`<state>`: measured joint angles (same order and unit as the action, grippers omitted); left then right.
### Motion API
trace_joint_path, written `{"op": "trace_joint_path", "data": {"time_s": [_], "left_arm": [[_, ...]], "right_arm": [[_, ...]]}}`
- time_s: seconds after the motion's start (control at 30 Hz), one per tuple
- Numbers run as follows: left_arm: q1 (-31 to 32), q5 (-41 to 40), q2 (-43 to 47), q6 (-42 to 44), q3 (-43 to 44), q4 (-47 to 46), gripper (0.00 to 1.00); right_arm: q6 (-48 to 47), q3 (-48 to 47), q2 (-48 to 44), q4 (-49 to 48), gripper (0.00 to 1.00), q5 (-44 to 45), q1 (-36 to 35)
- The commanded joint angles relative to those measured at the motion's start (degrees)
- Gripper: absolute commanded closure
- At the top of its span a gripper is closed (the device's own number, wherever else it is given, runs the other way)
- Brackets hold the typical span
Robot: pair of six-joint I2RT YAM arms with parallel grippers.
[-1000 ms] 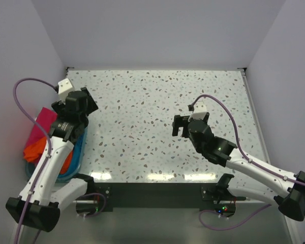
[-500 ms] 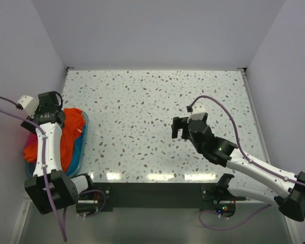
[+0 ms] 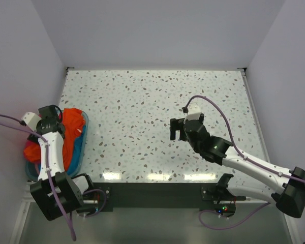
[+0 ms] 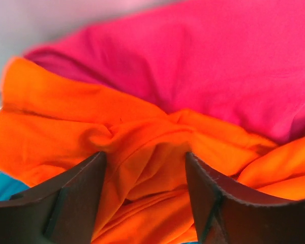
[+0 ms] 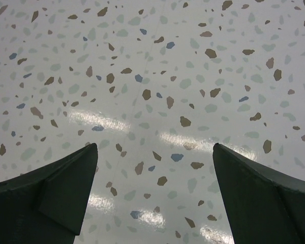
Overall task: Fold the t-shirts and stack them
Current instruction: Grab the tshirt from the pile
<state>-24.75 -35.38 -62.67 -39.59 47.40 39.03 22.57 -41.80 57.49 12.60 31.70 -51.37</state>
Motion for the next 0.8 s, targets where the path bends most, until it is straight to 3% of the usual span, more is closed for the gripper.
{"op": "trace_joint_path", "data": {"time_s": [0.0, 0.03, 0.1, 0.13, 0.23, 0.4, 0.6, 0.7, 0.77], "left_arm": [[-0.56, 3.90, 0.01, -1.36, -2.04, -3.87, 0.36], [-0.56, 4.08, -0.25, -1.36, -2.13, -3.87, 0.39], [-0.56, 4.52, -0.60, -1.10, -2.13, -4.04, 0.57], [-0.47, 5.74, -0.52, -0.23, -1.61, -4.05, 0.75], [-0.56, 8.91, 1.15, 1.97, 1.45, -4.13, 1.00], [-0.56, 17.60, 6.15, 6.45, 9.19, -4.57, 1.00], [-0.03, 35.07, 7.74, 5.58, 22.81, -5.00, 1.00], [1.89, 42.82, 5.64, 3.13, 31.24, -6.24, 1.00], [6.89, 42.85, 3.19, 2.24, 38.97, -6.77, 1.00]], "right_arm": [[0.46, -2.23, 0.42, -0.56, 0.01, 0.20, -0.04], [0.46, -2.23, 0.51, -0.47, 0.01, 0.37, -0.13], [0.46, -2.23, 0.69, -0.47, 0.01, 0.46, -0.13], [0.46, -2.41, 0.86, -0.38, 0.01, 0.46, -0.13], [0.55, -2.76, 1.04, -0.21, 0.01, 0.11, -0.13], [1.25, -4.60, 1.30, -0.03, 0.01, -0.76, -0.13], [1.08, -11.97, 1.21, 0.49, 0.01, -2.78, -0.13], [-0.33, -16.88, 1.83, 1.46, 0.01, -2.35, -0.13], [-1.38, -19.10, 2.18, 1.81, 0.01, -1.30, -0.13]]}}
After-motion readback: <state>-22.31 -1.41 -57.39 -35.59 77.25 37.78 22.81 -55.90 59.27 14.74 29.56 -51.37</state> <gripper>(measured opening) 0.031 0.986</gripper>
